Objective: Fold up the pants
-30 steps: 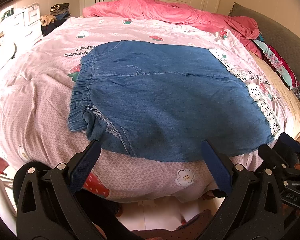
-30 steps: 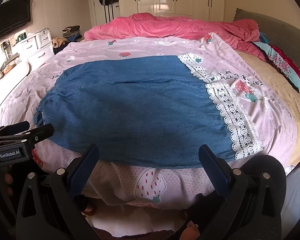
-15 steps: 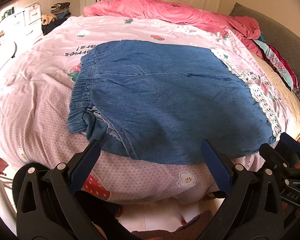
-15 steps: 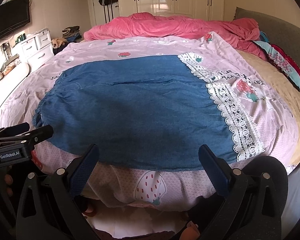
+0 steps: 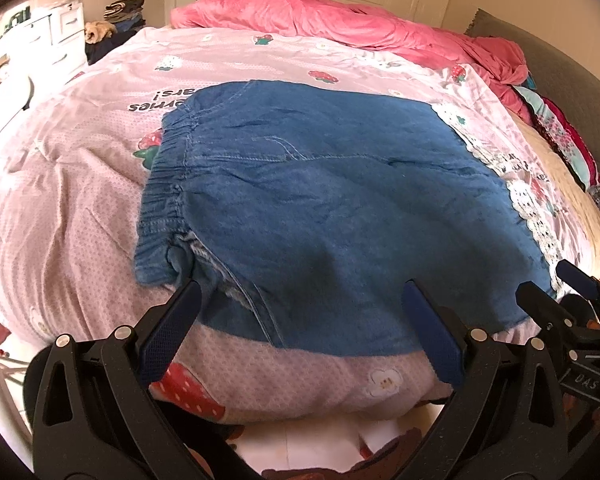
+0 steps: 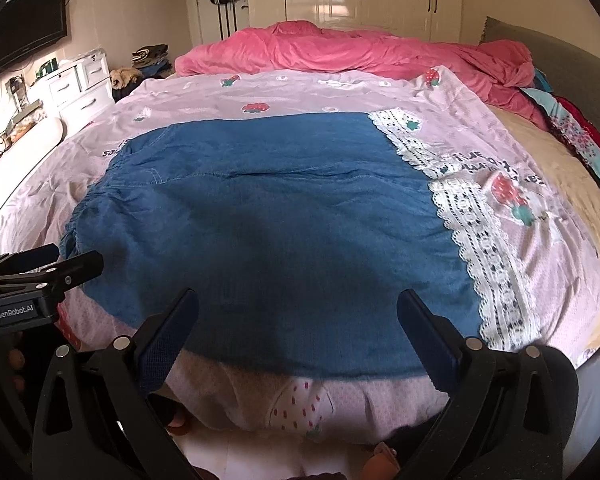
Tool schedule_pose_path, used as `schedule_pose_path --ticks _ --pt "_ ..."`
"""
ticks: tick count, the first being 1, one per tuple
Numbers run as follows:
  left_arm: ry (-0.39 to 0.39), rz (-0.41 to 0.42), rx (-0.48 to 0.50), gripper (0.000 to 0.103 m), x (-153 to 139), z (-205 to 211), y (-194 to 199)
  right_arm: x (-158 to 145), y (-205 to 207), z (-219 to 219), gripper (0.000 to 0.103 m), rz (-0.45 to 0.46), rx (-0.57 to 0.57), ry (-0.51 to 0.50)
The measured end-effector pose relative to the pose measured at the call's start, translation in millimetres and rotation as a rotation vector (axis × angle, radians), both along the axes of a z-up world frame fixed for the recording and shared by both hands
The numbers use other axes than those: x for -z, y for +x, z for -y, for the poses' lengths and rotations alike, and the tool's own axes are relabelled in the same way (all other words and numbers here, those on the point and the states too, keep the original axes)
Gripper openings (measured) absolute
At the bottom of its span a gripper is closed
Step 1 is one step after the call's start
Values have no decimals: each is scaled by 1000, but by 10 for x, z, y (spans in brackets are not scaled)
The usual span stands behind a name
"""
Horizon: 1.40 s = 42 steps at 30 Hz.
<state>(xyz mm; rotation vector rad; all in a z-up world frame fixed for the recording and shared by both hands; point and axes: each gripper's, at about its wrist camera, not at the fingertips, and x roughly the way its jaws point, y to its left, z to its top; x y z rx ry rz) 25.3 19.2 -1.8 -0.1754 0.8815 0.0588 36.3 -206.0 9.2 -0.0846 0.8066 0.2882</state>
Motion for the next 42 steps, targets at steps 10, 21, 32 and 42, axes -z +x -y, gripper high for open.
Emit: schedule_pose_path --ticks 10,21,32,42 --pt "-18 -14 -39 94 32 -213 223 -36 353 -220 99 3 -56 -29" --pt "-20 -10 -115 94 -38 -601 477 -147 828 -497 99 4 -109 -24" --pt "7 5 -185 94 -184 -1038 932 -252 1356 -794 99 -2 -188 -63" --pt "-24 -25 -206 94 -128 -1412 1378 -265 2007 -1122 99 -33 -265 -96"
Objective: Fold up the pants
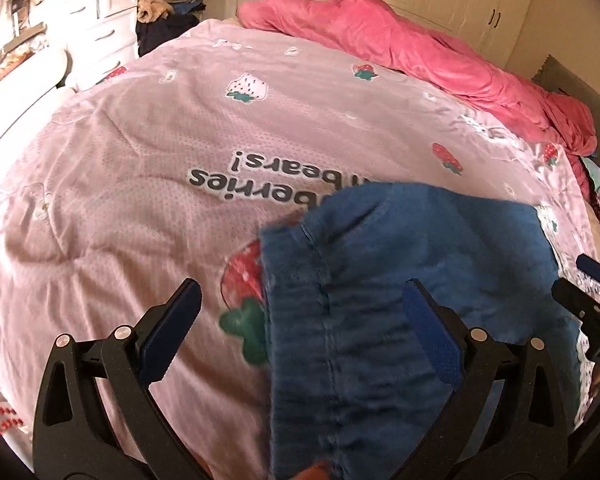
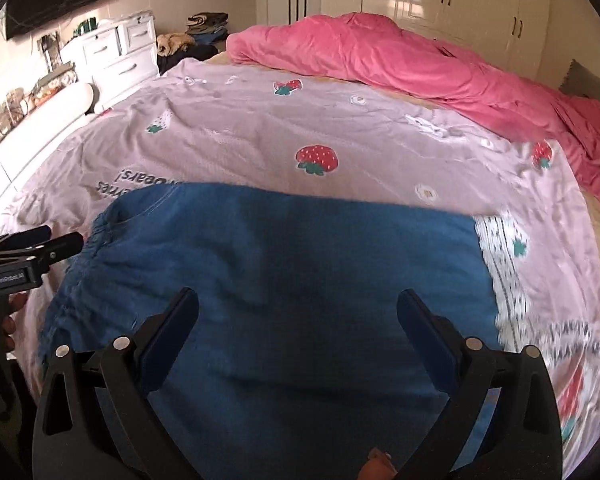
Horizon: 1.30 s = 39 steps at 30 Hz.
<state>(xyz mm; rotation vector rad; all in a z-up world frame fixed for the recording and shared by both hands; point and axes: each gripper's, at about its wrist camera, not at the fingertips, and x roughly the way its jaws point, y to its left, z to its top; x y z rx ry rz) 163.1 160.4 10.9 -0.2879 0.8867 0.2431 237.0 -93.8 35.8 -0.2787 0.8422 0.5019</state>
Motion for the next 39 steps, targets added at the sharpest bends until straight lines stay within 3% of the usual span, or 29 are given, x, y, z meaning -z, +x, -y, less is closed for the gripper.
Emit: schedule_pose_path --ticks 3,10,15,21,24,26,27,28,30,39 --pt "-4 -32 17 94 80 -68 149 7 149 -110 99 14 -39 -10" --pt "17 -80 67 94 288 -168 457 134 553 -355 99 -73 -123 7" --pt "18 -52 104 94 328 -209 560 165 715 -569 99 -34 -187 -42" --pt "-58 -33 109 94 399 -303 613 249 837 -790 99 -21 -257 -107" --pt "-24 -43 133 83 428 -279 651 331 874 -895 99 -19 -295 -149" --pt "1 -30 165 66 410 -224 654 400 904 -957 99 -25 -313 -177" --pt "0 -22 182 48 397 -202 645 460 936 -1000 99 -29 -317 -205" --pt "9 -14 194 39 378 -176 640 495 955 -1022 99 -33 -321 -218" --pt "46 -17 212 35 354 -121 620 562 984 -1075 99 -56 -352 -227" --pt "16 111 253 31 56 -31 368 516 1024 -1207 99 -55 -420 -222"
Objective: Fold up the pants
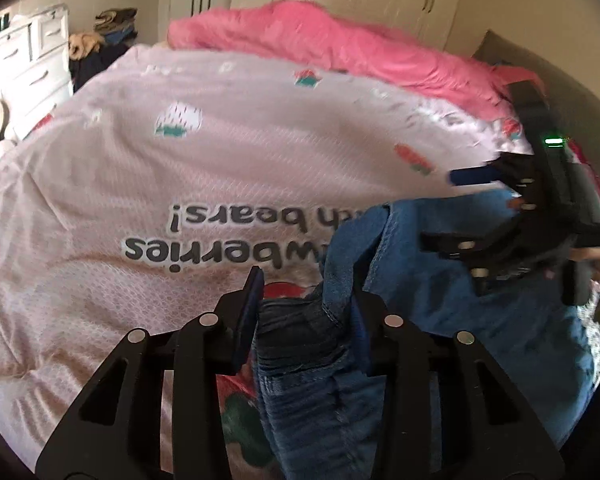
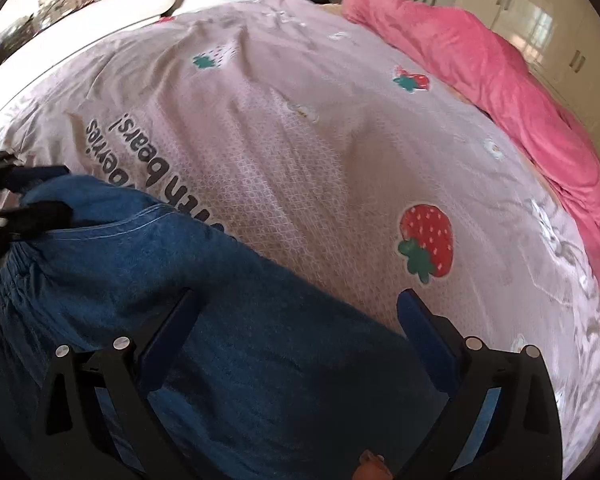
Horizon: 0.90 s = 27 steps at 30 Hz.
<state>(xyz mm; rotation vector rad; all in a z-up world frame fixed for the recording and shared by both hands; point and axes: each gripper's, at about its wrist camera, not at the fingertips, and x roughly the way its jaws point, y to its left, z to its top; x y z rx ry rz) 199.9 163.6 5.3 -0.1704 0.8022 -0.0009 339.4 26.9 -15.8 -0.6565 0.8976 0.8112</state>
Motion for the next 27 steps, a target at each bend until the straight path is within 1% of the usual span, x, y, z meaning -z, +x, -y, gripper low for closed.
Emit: schedule_pose_path --ticks 2,6,9,11,12,13,14,15,16,17,18,19,21,23,27 --pt "11 27 21 31 -73 66 -92 28 12 -60 99 9 -43 -31" --pt "19 43 45 31 -117 158 -152 97 -34 -178 98 36 -138 -66" --pt "16 46 47 31 -122 174 -149 161 -76 -201 98 60 -161 -69" --pt "13 46 43 31 -117 172 -153 167 -107 -158 96 77 -156 -42" --pt "7 45 45 31 -115 172 -172 162 -132 -122 83 65 -156 -12" --pt "-3 46 40 31 -110 156 -189 159 -172 -90 61 40 -163 9" --pt "-13 46 36 31 -111 148 -201 157 -224 -71 55 26 -168 28" --pt "-29 49 33 31 -123 137 -219 152 -287 -61 50 41 -166 33" --pt "-37 53 32 31 -134 135 -235 142 -371 -56 40 70 -167 25" --pt "-40 59 34 31 -151 141 -258 123 -453 -49 32 84 -171 28" --pt "-38 64 33 31 -162 144 -273 93 -526 -30 19 85 -164 40" --pt "-33 69 30 31 -173 146 -286 67 -570 -16 12 90 -159 48" --pt "-18 74 20 31 -186 147 -315 -36 -716 88 8 114 -143 85" --pt "-19 75 10 31 -193 129 -336 -145 -795 198 7 120 -116 133" --pt "-35 96 9 31 -262 126 -430 -436 -1023 559 7 118 -50 246"
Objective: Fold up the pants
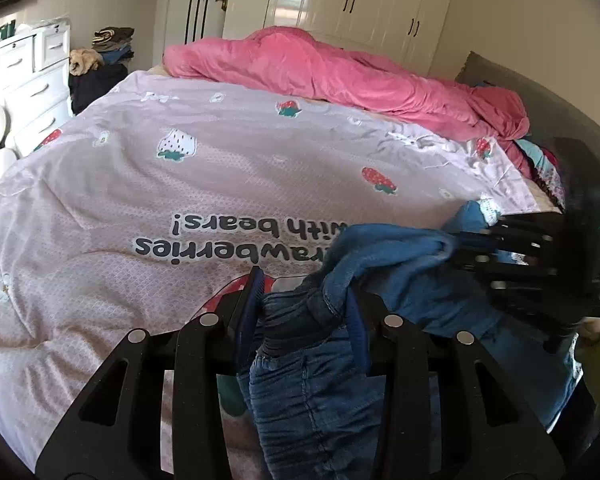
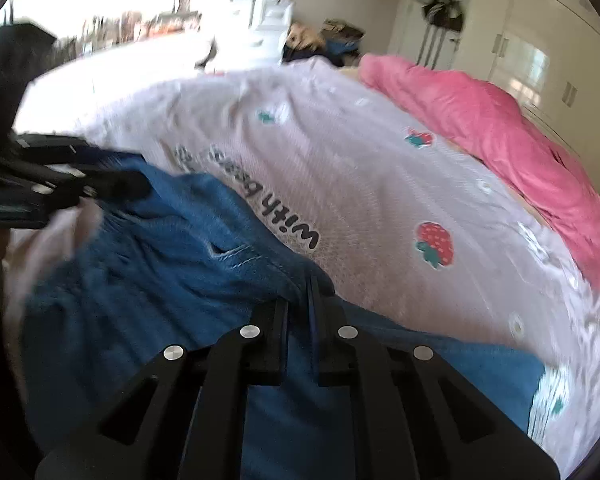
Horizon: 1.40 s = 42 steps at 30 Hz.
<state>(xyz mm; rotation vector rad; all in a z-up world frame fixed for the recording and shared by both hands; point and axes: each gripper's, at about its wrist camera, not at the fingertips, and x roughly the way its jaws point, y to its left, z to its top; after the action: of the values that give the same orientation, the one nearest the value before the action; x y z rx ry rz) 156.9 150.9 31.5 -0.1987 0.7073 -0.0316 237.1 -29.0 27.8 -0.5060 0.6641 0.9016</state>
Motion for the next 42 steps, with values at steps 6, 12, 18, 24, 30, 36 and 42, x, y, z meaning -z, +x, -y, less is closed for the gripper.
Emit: schedule_pose_path --ticks 6,12,18,24,30,36,42 --pt "17 44 30 31 -85 165 -204 -244 -421 367 7 -14 41 100" --pt "-17 73 40 32 -79 279 -591 -193 -822 573 7 -58 81 136" --pt "-35 71 56 32 -42 407 -988 -152 -1183 722 7 -64 107 179" --pt "2 38 75 34 -7 487 -1284 -46 -1651 842 7 -113 80 191" --pt "44 -47 78 36 178 522 -1459 201 -1961 768 8 -136 54 105" --pt "-7 -119 57 39 357 435 -1529 322 -2035 753 10 -191 51 98" --pt "-2 -107 38 41 245 375 -1650 423 -2163 698 11 -230 21 113"
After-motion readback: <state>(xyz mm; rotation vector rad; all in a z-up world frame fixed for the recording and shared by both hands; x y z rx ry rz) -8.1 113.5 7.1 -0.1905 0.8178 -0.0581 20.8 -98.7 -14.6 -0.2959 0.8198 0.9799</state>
